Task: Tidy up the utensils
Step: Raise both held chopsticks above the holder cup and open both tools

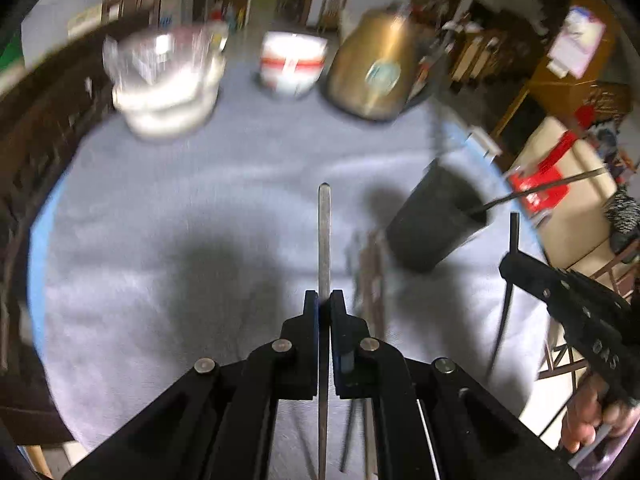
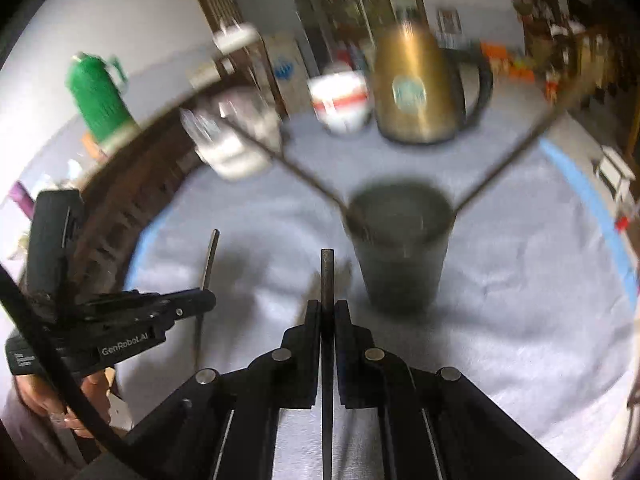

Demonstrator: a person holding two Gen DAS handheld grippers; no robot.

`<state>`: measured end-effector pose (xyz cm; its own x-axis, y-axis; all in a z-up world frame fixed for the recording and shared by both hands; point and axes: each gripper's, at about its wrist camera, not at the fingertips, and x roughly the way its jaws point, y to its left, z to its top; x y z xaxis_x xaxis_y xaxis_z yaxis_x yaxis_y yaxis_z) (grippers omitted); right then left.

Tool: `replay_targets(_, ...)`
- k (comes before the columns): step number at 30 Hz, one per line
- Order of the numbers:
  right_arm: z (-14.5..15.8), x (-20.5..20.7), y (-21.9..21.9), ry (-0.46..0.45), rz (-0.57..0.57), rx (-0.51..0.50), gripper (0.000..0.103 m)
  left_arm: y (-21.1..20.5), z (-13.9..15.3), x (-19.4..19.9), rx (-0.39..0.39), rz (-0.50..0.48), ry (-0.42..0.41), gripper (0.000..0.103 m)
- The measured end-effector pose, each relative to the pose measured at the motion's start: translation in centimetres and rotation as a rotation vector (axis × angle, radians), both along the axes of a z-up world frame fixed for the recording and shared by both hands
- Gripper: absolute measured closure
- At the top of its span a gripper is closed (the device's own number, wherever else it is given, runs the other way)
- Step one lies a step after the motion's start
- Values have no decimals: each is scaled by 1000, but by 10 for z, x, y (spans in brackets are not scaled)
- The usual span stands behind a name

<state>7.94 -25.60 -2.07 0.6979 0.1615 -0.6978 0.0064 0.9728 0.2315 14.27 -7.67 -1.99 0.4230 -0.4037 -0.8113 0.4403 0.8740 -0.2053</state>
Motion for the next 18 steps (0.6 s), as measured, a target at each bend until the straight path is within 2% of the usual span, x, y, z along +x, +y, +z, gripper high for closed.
replay_targets(4,47,-22,-9,-163,-32,24,96,4,57,-21,-53,-13,-153,98)
replay_targets(6,62,-33,-15,-243,-63,44,96,6,77,-28,-96,-11,-210,98)
replay_targets(12,89,-52,-28,-402,-157,50,96,2,118,-28,-227,33,-323,98)
replay_targets(18,120,-64,-42,-552,-258,41,96,-11,143,-6,-369,118,-406,98)
